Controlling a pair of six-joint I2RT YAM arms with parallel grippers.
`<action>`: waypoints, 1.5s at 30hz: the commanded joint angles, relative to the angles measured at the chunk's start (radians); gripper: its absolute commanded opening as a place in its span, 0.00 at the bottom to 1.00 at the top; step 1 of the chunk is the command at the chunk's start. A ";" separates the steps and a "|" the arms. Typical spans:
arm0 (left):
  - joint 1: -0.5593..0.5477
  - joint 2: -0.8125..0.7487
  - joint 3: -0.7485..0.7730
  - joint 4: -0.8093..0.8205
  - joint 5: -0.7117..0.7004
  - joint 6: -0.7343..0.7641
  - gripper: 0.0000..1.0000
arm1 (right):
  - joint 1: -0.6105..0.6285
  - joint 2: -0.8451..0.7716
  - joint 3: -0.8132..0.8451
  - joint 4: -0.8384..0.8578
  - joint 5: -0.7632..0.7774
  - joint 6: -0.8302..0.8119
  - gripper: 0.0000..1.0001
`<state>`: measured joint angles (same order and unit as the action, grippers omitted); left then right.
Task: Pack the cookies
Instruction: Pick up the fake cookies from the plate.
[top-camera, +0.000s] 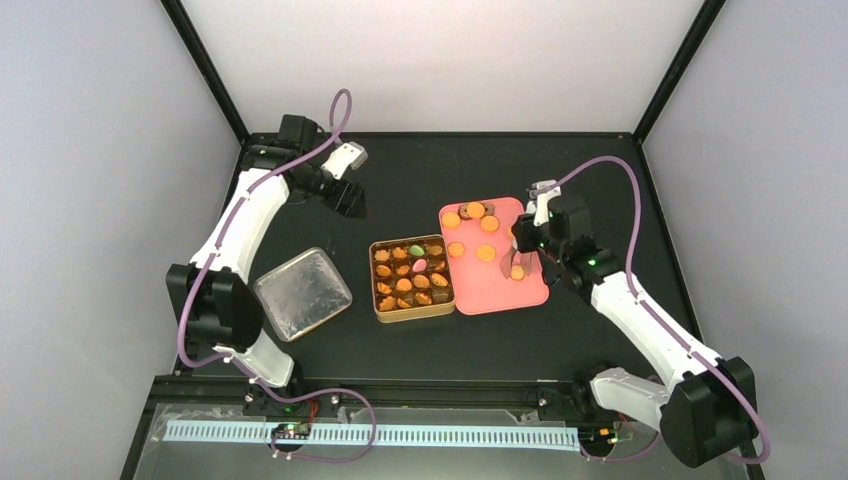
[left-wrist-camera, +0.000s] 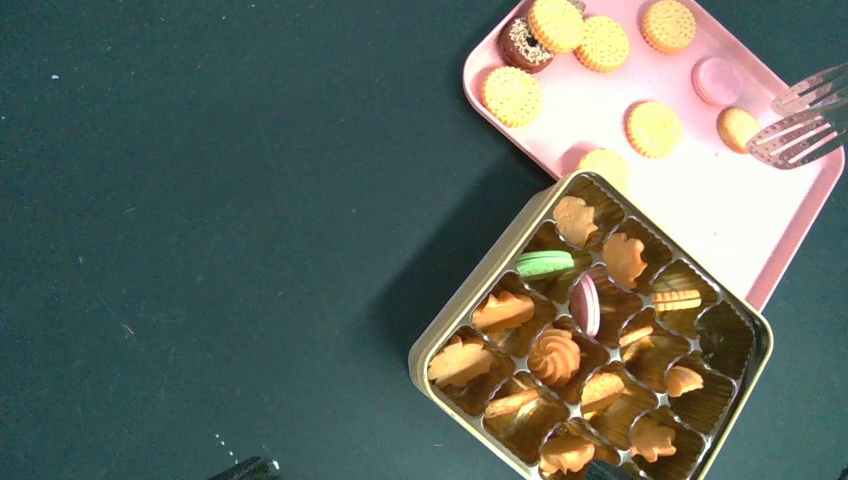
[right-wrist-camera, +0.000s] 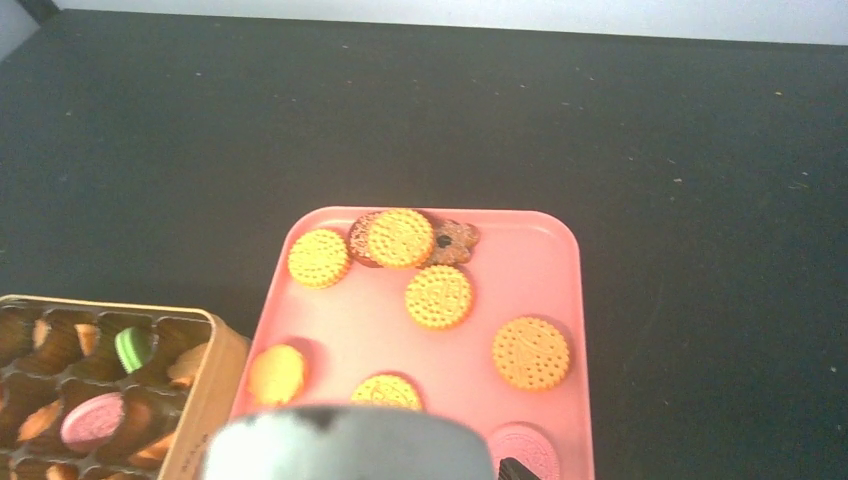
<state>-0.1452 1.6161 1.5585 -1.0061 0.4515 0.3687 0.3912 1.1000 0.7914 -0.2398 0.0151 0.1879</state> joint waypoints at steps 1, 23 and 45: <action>0.016 -0.036 -0.009 -0.004 -0.010 0.024 0.82 | -0.002 -0.017 -0.031 0.124 0.096 0.012 0.37; 0.032 -0.031 -0.026 0.011 0.030 0.008 0.80 | 0.089 -0.004 -0.140 0.181 0.323 0.117 0.37; 0.033 -0.030 -0.027 0.015 0.040 -0.001 0.80 | 0.118 0.015 -0.140 0.177 0.319 0.163 0.22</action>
<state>-0.1188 1.6093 1.5326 -0.9981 0.4759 0.3740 0.5030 1.1118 0.6476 -0.0818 0.3302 0.3340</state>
